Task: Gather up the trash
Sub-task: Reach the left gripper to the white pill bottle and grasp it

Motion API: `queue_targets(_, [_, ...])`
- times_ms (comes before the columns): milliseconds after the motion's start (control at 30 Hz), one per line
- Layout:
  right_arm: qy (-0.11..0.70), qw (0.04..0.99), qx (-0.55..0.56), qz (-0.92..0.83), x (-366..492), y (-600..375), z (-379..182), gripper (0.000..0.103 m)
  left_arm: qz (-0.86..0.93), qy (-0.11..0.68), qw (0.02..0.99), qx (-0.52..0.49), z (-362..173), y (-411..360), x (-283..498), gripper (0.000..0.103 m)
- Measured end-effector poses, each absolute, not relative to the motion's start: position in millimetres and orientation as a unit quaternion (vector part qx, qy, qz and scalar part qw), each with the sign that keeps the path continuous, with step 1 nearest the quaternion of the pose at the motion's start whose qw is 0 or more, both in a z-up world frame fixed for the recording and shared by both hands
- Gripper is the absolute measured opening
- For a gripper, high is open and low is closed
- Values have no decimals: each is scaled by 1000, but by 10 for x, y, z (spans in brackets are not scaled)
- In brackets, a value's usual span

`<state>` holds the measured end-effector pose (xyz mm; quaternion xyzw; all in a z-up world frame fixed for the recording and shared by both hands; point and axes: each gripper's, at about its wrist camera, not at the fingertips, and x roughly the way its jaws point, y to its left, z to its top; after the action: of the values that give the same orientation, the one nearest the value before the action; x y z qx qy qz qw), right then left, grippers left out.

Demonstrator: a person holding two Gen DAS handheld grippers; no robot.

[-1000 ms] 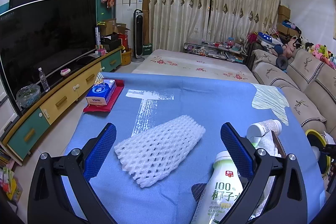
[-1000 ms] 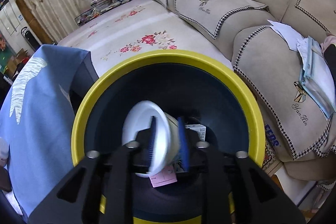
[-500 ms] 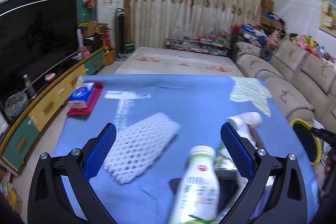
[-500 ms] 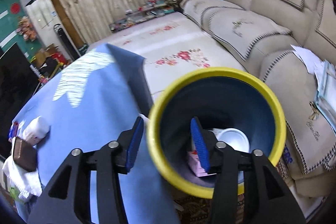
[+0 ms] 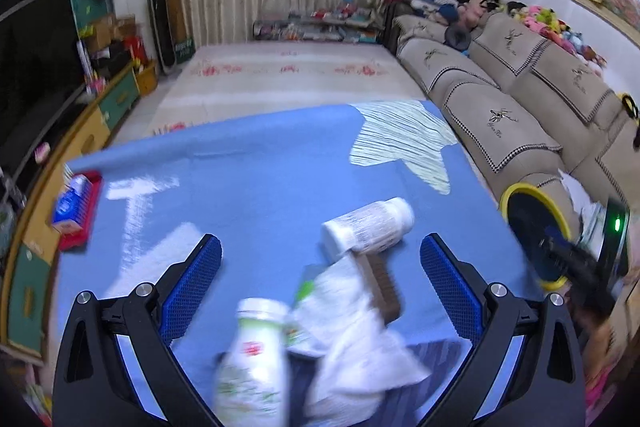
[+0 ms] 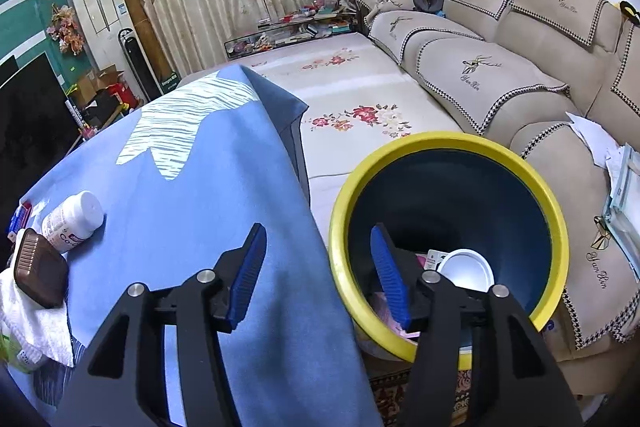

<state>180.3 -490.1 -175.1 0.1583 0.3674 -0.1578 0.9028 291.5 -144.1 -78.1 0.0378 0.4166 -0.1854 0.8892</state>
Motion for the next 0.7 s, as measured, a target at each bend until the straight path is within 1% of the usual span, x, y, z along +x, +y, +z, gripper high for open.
queue_targets(233, [365,903,163,-160,1789,-4911,-1764,54,-138,514,847,17,-1006,-2062,3367,98])
queue_targets(333, [364,902,174,-153,1788,-4944,-1773,54,-111,540,834,11,-1116,-2193,3497,98])
queue_targets(700, [354,906,191,-129,1764,-4987,-1779,56,-27,577,816,-10,-1535,-2359,3688,98])
